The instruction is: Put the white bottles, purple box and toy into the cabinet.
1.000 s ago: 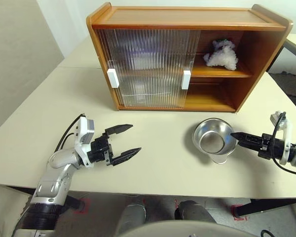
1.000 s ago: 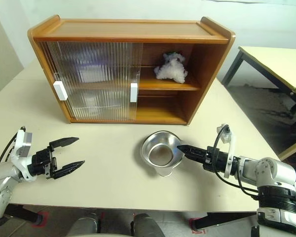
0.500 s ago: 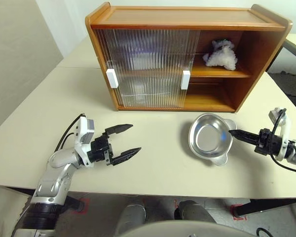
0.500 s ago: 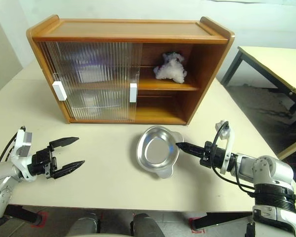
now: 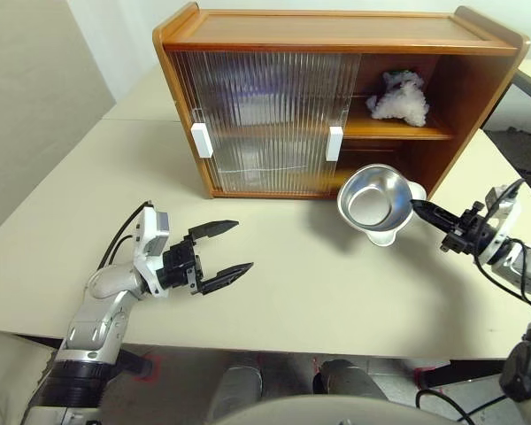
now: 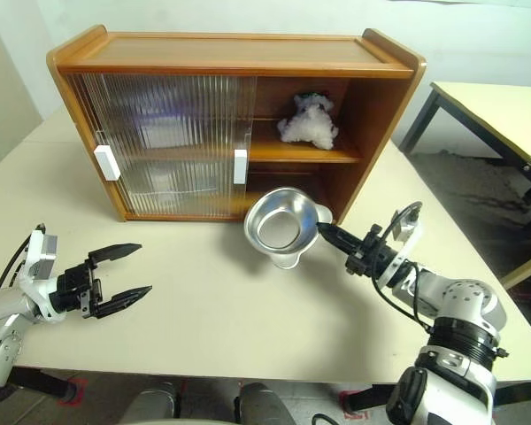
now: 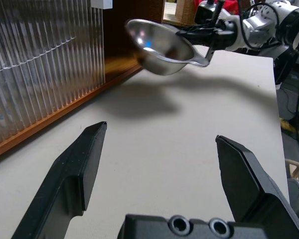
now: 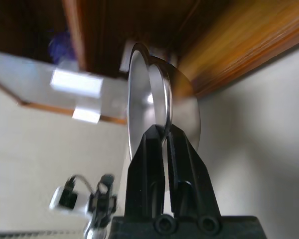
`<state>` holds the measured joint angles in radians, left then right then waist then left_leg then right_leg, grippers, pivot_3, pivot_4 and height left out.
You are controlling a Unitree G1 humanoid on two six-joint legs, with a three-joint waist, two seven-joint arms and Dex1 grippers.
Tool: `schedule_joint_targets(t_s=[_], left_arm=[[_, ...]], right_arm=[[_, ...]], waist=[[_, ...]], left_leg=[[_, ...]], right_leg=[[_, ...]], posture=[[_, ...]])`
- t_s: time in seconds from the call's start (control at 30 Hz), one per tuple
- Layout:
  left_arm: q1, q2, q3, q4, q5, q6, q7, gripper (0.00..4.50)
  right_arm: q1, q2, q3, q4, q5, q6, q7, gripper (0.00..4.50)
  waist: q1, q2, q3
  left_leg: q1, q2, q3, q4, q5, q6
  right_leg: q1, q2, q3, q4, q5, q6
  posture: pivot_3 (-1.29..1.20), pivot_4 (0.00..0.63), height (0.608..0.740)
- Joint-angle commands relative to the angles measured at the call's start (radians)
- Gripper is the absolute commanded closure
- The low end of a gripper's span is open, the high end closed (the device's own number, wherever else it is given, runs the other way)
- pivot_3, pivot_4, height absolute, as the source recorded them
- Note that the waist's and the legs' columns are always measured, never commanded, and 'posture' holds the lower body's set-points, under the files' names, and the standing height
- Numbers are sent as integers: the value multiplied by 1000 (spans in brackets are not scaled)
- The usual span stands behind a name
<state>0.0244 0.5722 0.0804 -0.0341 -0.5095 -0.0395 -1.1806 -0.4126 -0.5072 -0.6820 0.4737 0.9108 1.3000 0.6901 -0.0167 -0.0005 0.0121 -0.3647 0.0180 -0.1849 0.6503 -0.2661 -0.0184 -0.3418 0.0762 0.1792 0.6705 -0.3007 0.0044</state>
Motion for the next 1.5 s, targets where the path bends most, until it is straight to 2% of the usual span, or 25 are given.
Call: schedule_joint_targets(t_s=[0.03,0.2,0.43,0.6,1.1,1.2,1.37,1.5], left_arm=[[-3,5,2,16,11,-10,-6,0],[9,4,5,5,9,-10,0,0],[15,1,5,-2,8,-11,9,0],[3,0,1,0,10,-9,15,0],[15,6,2,-23,5,4,29,0],[18,3,-2,-30,4,8,32,0],[16,1,-3,-35,2,13,34,0],[21,1,-3,-38,4,11,36,0]], right_arm=[[-34,47,-40,-11,-1,-88,-103,4477],[-83,132,-106,28,33,-171,-238,4477],[-142,161,-147,112,37,-318,-334,4477],[-182,187,-112,172,6,-429,-359,4477],[-265,248,-38,315,-53,-663,-370,4477],[-276,250,-47,325,-47,-694,-377,3685],[-264,240,-30,324,-62,-705,-378,1900],[-210,214,4,249,-74,-661,-348,374]], waist=[[-1,0,0],[-6,1,0],[-6,1,-1],[-7,2,-1],[-11,4,-3],[-11,4,-3],[-11,4,-3],[-10,4,-3]], left_leg=[[0,0,0,0,0,0],[0,1,-1,0,0,0],[0,1,-2,-2,0,1],[0,3,-2,-5,0,1],[1,5,-2,-7,0,1],[1,5,-2,-7,1,1],[1,6,-2,-7,1,1],[1,6,-2,-7,1,1]], right_leg=[[0,0,0,0,0,0],[0,0,0,0,1,1],[-1,0,0,0,1,1],[-2,0,-1,0,6,8],[-3,1,-2,0,8,8],[-3,1,-2,0,8,7],[-3,0,-2,0,9,6],[-4,0,-2,0,9,6]], posture=[[-34,14,740],[-26,14,740],[-17,9,740],[-19,7,740],[-11,12,740],[-15,15,740],[-15,15,740],[-9,16,740]])
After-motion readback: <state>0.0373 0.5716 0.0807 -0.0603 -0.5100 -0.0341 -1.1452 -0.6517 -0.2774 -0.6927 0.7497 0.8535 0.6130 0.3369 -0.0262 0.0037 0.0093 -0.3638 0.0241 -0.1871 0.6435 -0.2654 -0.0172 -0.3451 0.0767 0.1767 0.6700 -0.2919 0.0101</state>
